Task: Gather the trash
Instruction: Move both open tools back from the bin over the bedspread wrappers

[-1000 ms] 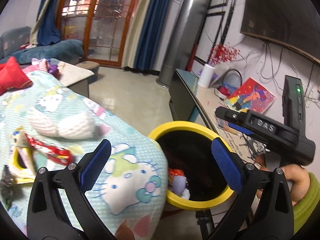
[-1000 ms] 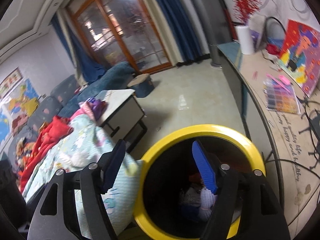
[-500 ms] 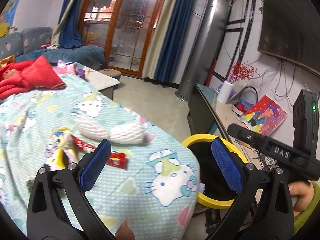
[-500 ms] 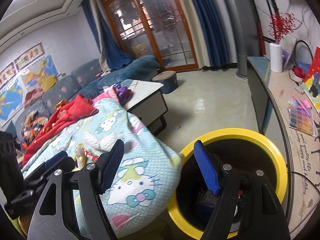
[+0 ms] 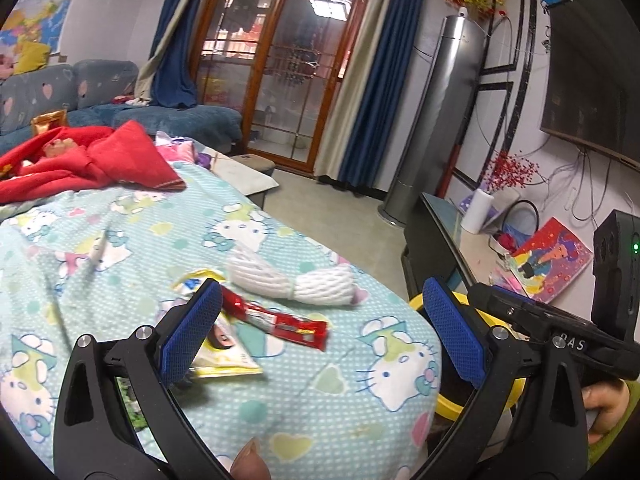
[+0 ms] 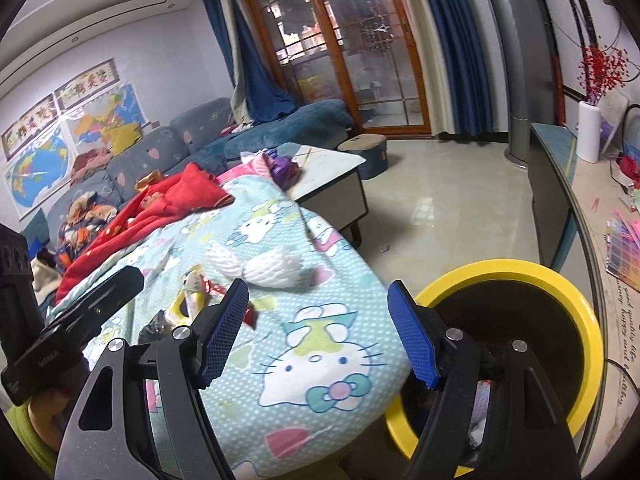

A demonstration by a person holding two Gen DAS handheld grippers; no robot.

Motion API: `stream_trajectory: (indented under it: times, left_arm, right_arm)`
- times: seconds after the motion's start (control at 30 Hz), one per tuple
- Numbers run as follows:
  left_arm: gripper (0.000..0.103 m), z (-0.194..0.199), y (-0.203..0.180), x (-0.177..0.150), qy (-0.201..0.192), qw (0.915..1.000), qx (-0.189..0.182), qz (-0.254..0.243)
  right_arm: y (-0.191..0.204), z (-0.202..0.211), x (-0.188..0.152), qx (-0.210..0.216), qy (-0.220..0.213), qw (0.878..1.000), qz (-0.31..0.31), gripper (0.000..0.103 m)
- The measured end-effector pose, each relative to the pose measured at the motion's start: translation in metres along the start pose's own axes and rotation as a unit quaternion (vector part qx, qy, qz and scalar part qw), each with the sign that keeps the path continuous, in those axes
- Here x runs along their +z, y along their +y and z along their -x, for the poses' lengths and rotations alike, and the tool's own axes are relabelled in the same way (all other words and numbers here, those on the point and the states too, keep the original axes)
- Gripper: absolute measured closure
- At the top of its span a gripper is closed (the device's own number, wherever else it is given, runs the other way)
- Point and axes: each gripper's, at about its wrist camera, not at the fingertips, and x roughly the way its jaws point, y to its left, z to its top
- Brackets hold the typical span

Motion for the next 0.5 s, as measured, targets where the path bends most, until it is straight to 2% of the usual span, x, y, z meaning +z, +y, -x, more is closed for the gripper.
stream_trajectory:
  times: [0.27,0.5]
  left_arm:
    - [0.011,0.010,0.028,0.004,-0.004,0.9997,0.022,0.011]
    - [0.011,0.015,0.057,0.003,0.019,0.9988,0.041,0.021]
  right_arm:
    - [0.022,-0.018,-0.001,0.023,0.022,0.999,0.018,0.033]
    - [0.042,-0.042,-0.005,0.041,0.051,0.997,0.036,0.033]
